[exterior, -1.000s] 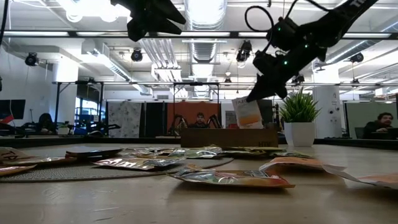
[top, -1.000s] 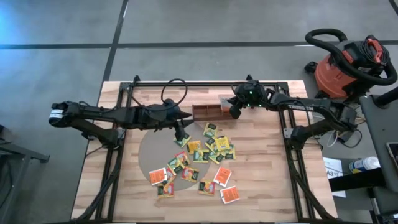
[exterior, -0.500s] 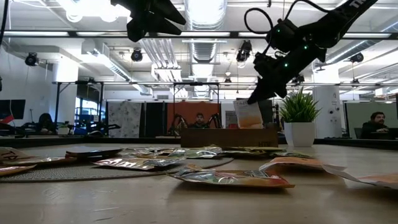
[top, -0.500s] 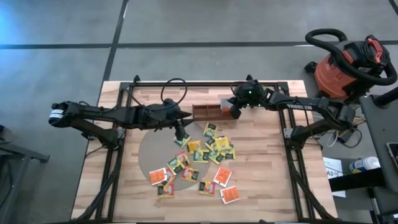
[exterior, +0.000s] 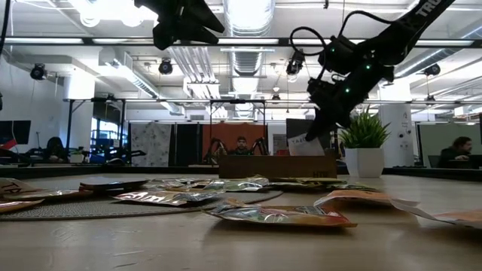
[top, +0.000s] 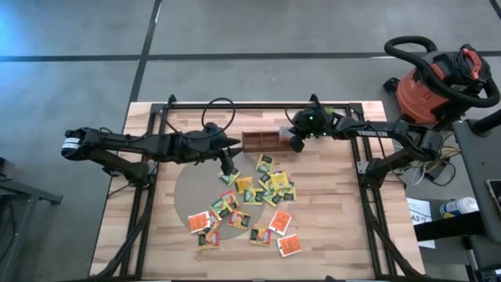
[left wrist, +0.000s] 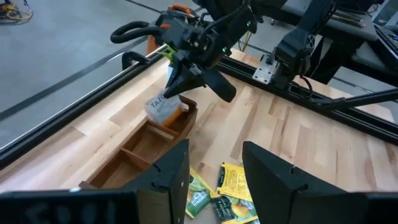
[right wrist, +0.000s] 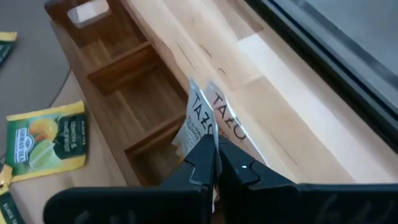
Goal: Pick & Place Tea
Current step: Put the orange tea sachet into the right compartment of the wooden organizer
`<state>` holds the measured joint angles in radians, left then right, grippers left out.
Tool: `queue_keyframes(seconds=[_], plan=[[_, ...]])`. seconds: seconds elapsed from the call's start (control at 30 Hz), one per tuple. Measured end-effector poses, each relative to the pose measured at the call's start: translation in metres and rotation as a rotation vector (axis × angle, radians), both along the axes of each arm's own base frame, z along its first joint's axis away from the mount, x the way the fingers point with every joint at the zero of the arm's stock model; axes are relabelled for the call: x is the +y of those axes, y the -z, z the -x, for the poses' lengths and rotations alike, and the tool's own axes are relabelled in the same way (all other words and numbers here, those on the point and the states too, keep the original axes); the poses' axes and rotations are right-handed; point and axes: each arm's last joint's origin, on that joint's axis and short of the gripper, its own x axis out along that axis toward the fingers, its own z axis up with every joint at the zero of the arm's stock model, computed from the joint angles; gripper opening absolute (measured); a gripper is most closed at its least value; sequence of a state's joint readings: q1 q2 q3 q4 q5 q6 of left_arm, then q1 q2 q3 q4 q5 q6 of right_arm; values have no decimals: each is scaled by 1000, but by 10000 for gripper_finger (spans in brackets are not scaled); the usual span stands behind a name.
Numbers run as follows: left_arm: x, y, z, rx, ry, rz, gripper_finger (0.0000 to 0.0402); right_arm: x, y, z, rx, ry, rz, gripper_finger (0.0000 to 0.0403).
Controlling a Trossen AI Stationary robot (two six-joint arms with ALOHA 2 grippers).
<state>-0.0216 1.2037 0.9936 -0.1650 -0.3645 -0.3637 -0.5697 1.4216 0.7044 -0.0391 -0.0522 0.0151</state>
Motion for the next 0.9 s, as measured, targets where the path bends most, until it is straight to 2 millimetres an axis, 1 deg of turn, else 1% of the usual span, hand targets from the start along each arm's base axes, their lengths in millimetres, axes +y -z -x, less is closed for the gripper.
queue_keyframes(seconds=[0.17,0.33,0.43,0.7,0.9], plan=[[0,0,0,0,0,0,142,-1,-2,-1,-21,0,14,8],[0,0,0,0,-1,1,142,1,3,2,36,-13,-1,15],[0,0,0,1,-1,1,142,1,5,2,55,-24,0,36],[0,0,0,0,-2,3,142,0,5,2,78,-27,39,115],[0,0,0,-5,-7,17,142,-1,0,1,83,-22,72,136]])
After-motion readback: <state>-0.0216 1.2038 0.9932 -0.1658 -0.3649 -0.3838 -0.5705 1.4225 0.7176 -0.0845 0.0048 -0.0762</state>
